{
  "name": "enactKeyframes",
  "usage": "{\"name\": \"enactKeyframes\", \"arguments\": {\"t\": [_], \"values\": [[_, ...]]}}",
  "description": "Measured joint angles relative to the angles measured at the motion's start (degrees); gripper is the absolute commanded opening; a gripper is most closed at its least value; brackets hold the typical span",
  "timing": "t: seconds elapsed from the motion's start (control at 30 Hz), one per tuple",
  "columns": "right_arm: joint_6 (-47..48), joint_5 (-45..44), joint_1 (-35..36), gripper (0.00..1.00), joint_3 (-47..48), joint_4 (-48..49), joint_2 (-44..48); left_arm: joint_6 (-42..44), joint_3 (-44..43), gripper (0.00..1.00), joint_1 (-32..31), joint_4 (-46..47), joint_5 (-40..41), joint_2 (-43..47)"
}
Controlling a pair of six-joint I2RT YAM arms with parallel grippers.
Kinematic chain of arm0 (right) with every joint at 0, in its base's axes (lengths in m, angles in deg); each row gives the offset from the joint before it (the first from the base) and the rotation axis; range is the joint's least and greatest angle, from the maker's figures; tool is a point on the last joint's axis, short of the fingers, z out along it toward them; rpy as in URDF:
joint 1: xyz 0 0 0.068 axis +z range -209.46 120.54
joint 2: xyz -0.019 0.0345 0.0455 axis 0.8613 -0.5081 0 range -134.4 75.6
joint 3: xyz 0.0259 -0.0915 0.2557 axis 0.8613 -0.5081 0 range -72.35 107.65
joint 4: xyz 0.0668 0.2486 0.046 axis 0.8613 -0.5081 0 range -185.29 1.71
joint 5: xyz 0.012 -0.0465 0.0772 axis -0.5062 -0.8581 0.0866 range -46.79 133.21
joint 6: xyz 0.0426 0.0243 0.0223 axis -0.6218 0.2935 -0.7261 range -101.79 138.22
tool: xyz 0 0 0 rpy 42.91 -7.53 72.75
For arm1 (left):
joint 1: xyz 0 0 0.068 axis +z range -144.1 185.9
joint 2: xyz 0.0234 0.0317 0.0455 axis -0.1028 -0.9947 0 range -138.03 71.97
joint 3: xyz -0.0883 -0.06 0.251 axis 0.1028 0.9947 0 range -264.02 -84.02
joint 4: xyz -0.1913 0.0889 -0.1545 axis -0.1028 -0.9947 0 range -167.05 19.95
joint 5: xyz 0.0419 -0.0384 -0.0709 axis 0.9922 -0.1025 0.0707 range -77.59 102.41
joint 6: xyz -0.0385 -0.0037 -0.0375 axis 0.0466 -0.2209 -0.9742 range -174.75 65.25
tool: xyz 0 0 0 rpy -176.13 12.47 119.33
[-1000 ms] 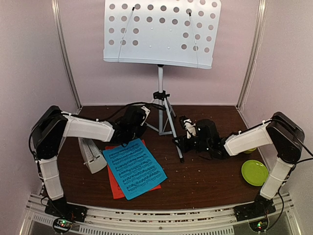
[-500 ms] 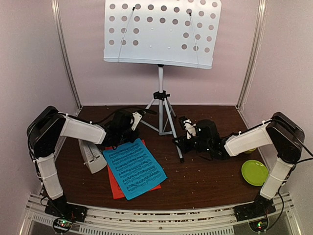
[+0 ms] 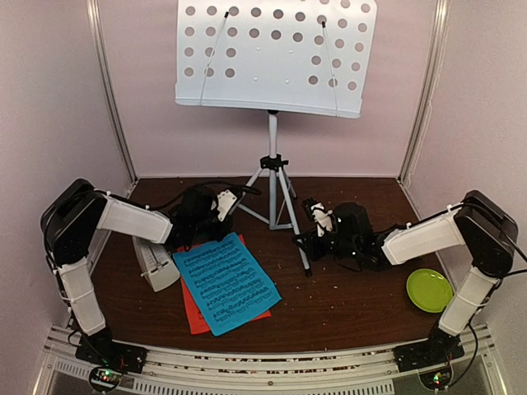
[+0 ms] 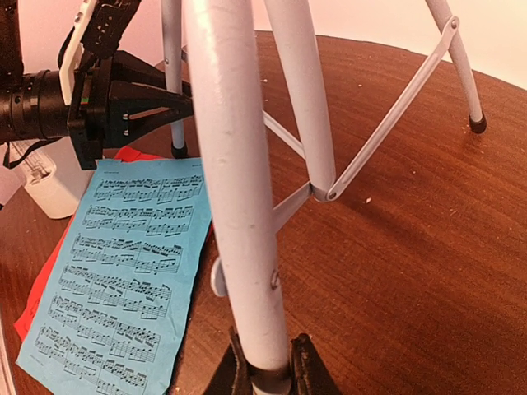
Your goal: Set up the instrument practice props
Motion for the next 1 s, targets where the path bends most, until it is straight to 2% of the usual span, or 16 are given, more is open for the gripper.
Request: {"name": "enactKeyframes", "arguments": {"t": [0.23,0.5,0.63,0.8,1.0], "values": [[-0.09,0.85,2.16,0.00,-4.26,-0.15,3.96,-1.42,7.85,0.00,-1.92,4.37,-0.72,4.76],[-2.23,-1.18,4.90,0.00,-13.35,0.98,12.35,-5.22,13.42,0.00,-9.68,7.87,5.57,7.72],[-1.73,-1.88,5.81,0.00,-17.42,-0.57,17.73,-7.63,17.31,0.00,-12.17,10.27,5.95,10.08],[-0.02,-3.85,5.95,0.00,-15.65,-5.16,18.53,-7.74,16.00,0.00,-12.68,8.26,7.50,9.88],[1.33,-5.84,3.43,0.00,-8.24,-8.15,12.20,-7.41,8.94,0.00,-10.21,3.69,9.51,5.68]]}}
